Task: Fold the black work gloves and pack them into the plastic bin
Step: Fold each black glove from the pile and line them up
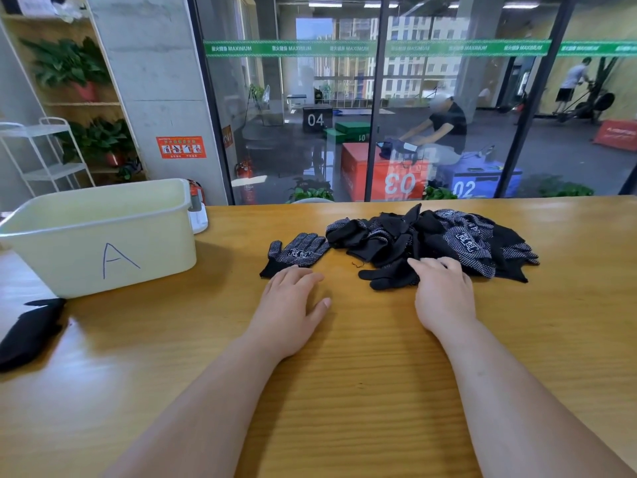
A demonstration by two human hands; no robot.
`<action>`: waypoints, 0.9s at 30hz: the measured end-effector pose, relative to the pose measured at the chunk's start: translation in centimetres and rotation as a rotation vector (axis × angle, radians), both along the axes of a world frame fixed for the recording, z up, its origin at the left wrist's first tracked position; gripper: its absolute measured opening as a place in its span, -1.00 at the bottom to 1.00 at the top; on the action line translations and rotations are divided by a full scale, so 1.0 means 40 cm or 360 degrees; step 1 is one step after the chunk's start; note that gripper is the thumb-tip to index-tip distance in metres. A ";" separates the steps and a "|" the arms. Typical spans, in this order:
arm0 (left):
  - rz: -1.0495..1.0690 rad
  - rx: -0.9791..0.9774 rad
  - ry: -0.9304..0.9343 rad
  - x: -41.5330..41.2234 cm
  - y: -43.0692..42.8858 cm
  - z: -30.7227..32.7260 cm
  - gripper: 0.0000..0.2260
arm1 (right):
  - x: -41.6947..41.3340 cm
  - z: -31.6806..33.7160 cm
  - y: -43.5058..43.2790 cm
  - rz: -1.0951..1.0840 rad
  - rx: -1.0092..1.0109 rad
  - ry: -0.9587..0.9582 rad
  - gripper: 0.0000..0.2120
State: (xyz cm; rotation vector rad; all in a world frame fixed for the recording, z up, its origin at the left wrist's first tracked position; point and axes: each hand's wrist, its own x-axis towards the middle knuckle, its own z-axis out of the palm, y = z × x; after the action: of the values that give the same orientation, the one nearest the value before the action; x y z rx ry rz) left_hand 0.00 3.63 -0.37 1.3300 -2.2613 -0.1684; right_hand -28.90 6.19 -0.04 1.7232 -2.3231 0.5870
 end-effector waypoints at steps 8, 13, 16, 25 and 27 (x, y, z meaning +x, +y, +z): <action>0.0007 -0.0006 0.0032 0.000 0.000 0.004 -0.54 | -0.006 0.055 0.037 0.0366 -0.0309 -0.0241 -0.62; -0.0011 0.0000 0.0130 0.004 0.000 0.007 -0.56 | 0.012 0.093 0.064 0.0513 -0.0486 -0.0174 -0.87; -0.0009 -0.0003 0.0204 0.008 -0.002 0.005 -0.56 | 0.027 0.121 0.087 0.0670 -0.0648 -0.0278 -0.91; 0.0159 0.0000 0.0128 0.008 -0.006 -0.002 -0.56 | 0.036 0.069 0.067 0.0274 0.0006 -0.0697 -0.65; 0.0210 0.0048 0.0041 0.009 -0.006 -0.004 -0.53 | 0.025 0.054 0.067 0.0108 0.0157 -0.0501 -0.58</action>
State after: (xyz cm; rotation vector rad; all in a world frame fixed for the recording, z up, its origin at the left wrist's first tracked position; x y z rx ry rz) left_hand 0.36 3.41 -0.52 1.4789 -2.1493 -0.1732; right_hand -27.92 8.85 2.11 1.8784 -2.5481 0.8225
